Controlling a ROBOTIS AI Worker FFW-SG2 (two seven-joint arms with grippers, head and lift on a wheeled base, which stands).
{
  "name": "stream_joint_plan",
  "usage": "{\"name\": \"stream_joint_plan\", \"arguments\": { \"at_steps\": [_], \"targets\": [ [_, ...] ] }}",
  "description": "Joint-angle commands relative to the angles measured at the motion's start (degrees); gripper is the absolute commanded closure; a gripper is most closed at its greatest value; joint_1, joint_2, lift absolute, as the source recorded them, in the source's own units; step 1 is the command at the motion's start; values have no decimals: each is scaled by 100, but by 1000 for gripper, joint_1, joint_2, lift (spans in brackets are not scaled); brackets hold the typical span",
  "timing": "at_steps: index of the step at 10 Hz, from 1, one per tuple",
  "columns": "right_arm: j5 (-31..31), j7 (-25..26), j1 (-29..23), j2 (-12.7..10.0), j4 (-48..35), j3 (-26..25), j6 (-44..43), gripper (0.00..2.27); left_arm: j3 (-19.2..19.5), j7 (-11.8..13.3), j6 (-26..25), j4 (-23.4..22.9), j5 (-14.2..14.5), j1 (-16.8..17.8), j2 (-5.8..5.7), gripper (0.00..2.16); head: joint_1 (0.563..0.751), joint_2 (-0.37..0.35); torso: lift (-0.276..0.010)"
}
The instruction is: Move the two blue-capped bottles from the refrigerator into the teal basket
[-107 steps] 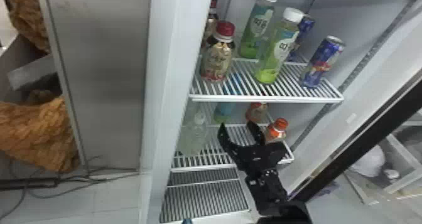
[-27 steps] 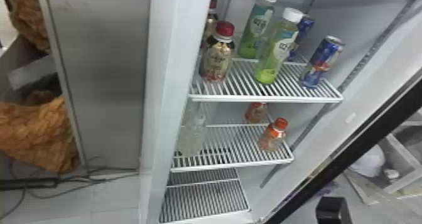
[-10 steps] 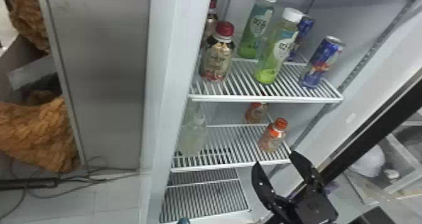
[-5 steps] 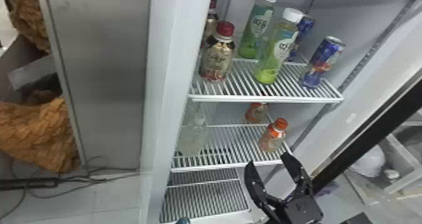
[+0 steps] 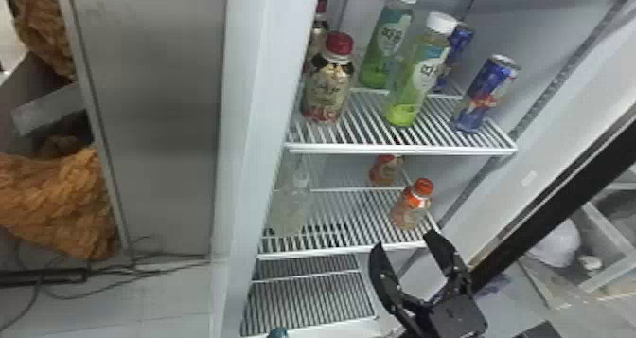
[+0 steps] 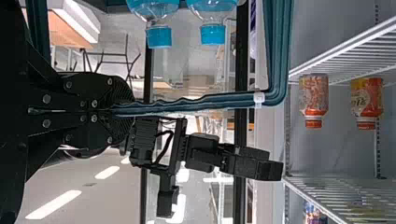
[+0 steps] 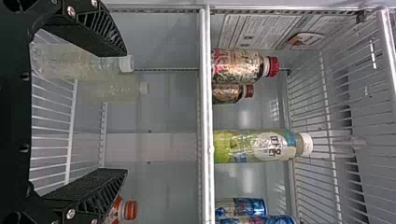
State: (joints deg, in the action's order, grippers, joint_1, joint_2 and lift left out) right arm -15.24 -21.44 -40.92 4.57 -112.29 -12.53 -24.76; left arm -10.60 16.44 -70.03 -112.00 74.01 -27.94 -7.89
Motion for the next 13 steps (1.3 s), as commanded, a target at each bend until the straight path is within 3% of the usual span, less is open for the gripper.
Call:
{"name": "stream_joint_plan", "arguments": {
  "at_steps": [1, 13],
  "targets": [
    [12, -1, 0, 0, 0, 5, -14, 125, -12, 0, 0, 0, 8, 24, -10, 1142, 695, -350, -144],
    [3, -1, 0, 0, 14, 14, 0, 125, -12, 0, -14, 0, 17, 10, -10, 1142, 695, -350, -144]
  ]
}}
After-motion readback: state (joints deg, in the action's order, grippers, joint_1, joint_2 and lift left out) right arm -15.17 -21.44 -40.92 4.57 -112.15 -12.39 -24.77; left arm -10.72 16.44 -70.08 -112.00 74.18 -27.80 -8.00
